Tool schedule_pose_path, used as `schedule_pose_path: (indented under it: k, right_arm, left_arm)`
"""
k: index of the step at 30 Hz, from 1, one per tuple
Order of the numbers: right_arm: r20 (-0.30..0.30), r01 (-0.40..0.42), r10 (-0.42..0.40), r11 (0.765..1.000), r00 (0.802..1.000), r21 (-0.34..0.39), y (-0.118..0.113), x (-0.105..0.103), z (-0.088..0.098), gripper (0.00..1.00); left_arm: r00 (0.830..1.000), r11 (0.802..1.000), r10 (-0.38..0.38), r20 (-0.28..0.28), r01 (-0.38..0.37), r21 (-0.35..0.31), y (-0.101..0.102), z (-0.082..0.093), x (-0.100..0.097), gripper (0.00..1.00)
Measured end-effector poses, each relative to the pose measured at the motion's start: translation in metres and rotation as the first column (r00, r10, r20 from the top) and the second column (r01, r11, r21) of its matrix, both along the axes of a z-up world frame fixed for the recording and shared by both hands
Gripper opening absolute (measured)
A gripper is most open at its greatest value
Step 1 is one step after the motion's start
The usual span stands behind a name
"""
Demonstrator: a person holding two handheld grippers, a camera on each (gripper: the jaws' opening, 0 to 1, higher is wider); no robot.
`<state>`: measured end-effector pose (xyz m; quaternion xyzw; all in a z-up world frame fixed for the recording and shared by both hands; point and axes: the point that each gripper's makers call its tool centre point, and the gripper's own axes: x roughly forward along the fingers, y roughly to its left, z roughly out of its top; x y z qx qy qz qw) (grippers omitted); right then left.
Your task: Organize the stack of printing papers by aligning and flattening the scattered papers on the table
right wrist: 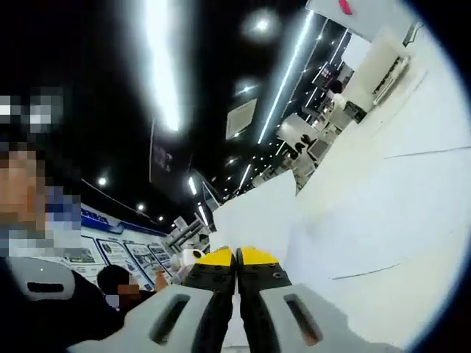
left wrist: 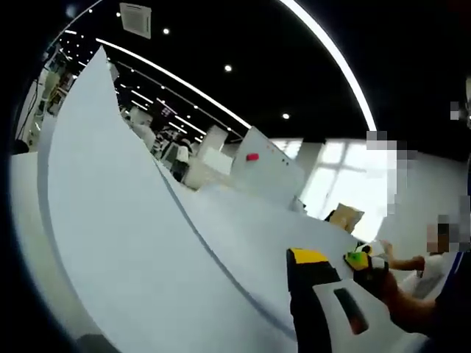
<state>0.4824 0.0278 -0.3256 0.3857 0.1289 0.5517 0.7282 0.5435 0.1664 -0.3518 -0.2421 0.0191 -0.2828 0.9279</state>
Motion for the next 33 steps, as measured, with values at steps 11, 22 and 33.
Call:
schedule_pose_path:
  k: [11, 22, 33]
  right_arm:
    - [0.04, -0.179, 0.175, 0.969, 0.984, 0.171, 0.014, -0.024, 0.043, 0.0]
    - [0.002, -0.173, 0.177, 0.965, 0.984, 0.196, 0.007, -0.019, 0.037, 0.0]
    - [-0.018, -0.168, 0.173, 0.974, 0.985, 0.152, 0.015, -0.024, 0.021, 0.0]
  left_arm:
    - [1.0, 0.999, -0.002, 0.004, 0.002, -0.04, 0.001, 0.005, 0.0, 0.44]
    - [1.0, 0.998, -0.001, 0.013, 0.002, -0.057, 0.004, 0.007, 0.0, 0.44]
    - [1.0, 0.998, 0.007, 0.015, -0.006, -0.06, 0.006, 0.007, 0.001, 0.43]
